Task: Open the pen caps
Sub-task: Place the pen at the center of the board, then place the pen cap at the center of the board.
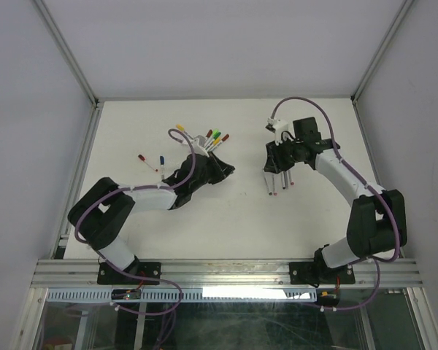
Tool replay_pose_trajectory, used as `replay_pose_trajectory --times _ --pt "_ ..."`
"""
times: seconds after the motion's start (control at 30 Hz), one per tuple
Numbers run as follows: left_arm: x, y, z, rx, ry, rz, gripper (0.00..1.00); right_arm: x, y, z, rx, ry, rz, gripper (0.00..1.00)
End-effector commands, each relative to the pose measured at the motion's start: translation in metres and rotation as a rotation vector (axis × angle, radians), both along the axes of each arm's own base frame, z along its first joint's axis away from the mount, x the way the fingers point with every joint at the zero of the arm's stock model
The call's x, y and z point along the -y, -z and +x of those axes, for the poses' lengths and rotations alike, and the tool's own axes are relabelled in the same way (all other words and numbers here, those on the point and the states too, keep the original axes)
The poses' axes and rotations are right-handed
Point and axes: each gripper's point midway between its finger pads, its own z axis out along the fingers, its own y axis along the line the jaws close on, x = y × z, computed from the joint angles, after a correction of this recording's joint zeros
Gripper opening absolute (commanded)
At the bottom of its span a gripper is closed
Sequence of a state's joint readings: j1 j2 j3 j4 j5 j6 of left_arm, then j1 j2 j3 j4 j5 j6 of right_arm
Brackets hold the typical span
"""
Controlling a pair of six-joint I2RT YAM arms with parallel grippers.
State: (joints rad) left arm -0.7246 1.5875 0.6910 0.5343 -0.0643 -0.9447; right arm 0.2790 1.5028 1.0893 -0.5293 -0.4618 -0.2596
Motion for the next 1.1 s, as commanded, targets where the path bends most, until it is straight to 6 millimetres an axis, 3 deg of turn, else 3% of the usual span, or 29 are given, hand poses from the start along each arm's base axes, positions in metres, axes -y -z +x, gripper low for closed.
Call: replay_pose_trajectory --times 0.0,0.1,0.13,0.17,0.23,0.6,0.7,1.07 --pt "0.018 0.012 0.021 -0.034 -0.067 0.131 0.0 -0.005 -0.037 -0.005 0.108 -0.116 0.07 0.38" --pt "0.036 0.024 0.035 -0.072 -0.086 0.202 0.0 0.001 -0.04 -0.002 0.116 -0.099 0.071 0.38" --pt "0.046 0.02 0.044 -0.062 -0.08 0.218 0.0 0.003 -0.04 -0.001 0.114 -0.093 0.072 0.38" --pt "0.052 0.032 0.049 -0.082 -0.071 0.255 0.0 0.005 -0.042 0.0 0.121 -0.088 0.075 0.38" --pt "0.065 0.039 0.06 -0.094 -0.055 0.29 0.0 0.009 -0.045 0.001 0.129 -0.076 0.081 0.38" --pt "0.111 0.065 0.109 -0.081 -0.001 0.417 0.0 0.029 -0.058 0.008 0.18 -0.006 0.109 0.39" --pt "0.123 0.066 0.116 -0.07 0.02 0.417 0.01 0.031 -0.06 0.009 0.184 -0.002 0.114 0.39" --pt "0.137 0.075 0.125 -0.077 0.039 0.418 0.23 0.036 -0.066 0.009 0.215 0.015 0.12 0.39"
